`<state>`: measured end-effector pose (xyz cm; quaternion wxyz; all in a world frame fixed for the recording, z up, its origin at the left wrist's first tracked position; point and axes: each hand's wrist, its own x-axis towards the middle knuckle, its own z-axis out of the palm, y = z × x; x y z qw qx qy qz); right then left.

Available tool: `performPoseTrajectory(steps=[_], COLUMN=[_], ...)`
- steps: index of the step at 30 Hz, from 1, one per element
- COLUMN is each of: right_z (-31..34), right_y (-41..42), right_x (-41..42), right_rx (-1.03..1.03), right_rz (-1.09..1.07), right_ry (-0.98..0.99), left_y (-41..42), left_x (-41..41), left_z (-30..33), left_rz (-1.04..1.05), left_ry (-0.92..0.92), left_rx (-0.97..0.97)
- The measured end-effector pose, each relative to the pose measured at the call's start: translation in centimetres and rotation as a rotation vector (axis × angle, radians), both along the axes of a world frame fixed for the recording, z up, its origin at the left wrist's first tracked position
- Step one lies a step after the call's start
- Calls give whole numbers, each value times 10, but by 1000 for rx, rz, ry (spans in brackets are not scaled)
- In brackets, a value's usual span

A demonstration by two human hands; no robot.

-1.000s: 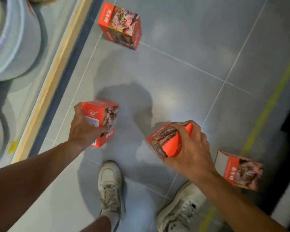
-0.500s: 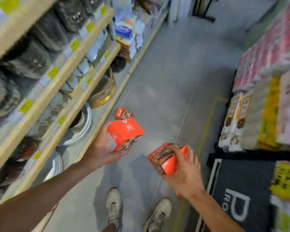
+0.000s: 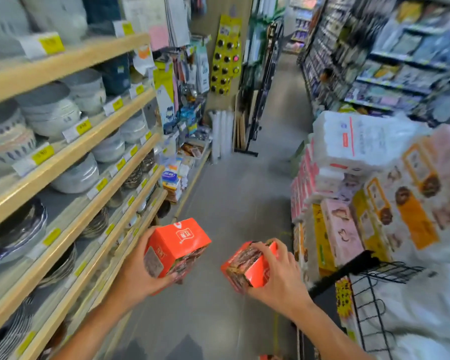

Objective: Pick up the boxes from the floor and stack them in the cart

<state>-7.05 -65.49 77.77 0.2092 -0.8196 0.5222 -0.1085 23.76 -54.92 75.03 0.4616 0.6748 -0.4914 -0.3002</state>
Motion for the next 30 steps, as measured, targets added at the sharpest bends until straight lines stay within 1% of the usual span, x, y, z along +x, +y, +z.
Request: performPoseTrajectory(steps=[3,7,9,11,15,19,25,30], right_z=[20,33,38,43,49,54,52,49], right_y=[3,4,1,-3,-12,-27,-34,-10], right_x=[6,17,23,29,41,61,112,156], right_rx=[-62,-119,-142,-158,-199,-196,-149,-83], right_rz=[-9,-20,-5,18,83,227,488,737], right_ry=[-27,-62,-49,-65,-167,-211,-307,-357], left_y=[6,12,16,21,31,45,100,161], left_x=[8,17,19,20,17,14,-4,-34], left_z=[23,44,51,59,73,81,83,84], left_rz=[-23,-34,-23,2,69,195,536,796], left_ry=[-21,-92,-134,-140,-144,-148,-173,-234], left_rx=[-48,-111,-125,-141,-143,-117,-96,-51])
